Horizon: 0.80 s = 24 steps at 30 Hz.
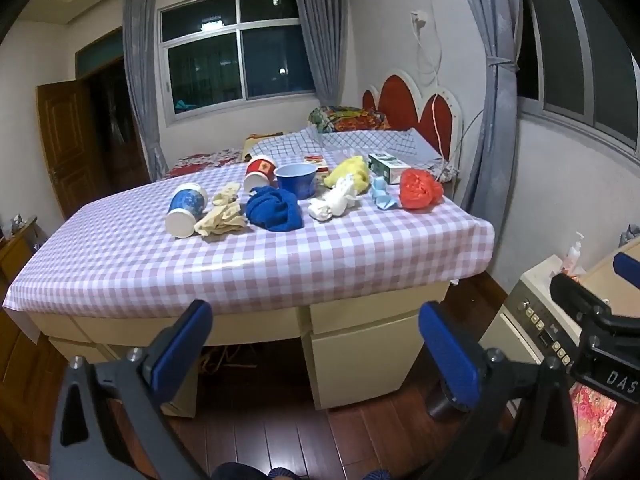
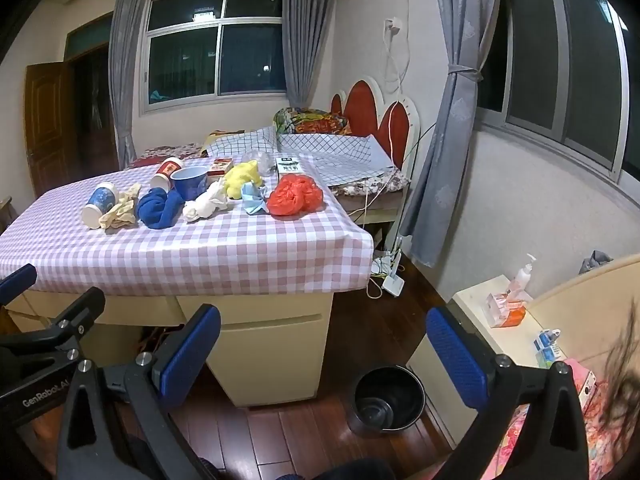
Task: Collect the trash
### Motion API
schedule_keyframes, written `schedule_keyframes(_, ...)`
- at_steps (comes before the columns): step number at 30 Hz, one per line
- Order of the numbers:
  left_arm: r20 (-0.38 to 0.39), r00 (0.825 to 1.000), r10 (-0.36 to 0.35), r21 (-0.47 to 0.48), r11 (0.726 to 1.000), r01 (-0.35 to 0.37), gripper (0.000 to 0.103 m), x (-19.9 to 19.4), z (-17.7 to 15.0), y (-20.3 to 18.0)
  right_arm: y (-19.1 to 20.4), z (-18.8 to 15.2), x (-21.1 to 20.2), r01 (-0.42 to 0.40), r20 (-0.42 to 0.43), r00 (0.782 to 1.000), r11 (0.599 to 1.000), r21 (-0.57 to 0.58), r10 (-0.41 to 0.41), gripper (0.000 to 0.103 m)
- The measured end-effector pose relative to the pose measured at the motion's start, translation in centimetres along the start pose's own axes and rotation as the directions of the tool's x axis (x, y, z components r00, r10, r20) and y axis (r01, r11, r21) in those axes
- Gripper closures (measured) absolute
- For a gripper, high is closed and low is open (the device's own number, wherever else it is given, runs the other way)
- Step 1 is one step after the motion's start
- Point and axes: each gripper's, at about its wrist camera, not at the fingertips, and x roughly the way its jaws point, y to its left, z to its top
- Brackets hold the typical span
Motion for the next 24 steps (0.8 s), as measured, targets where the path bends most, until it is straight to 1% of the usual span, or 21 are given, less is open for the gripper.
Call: schedule_keyframes(24, 0.007, 1.0, -0.001, -0.008, 1.0, 0.001, 0.0, 0.03, 0.13, 0.25, -0.16, 0.08, 0.11, -0.001, 0.005, 1.0, 1.0, 0.002, 0.001, 0.0)
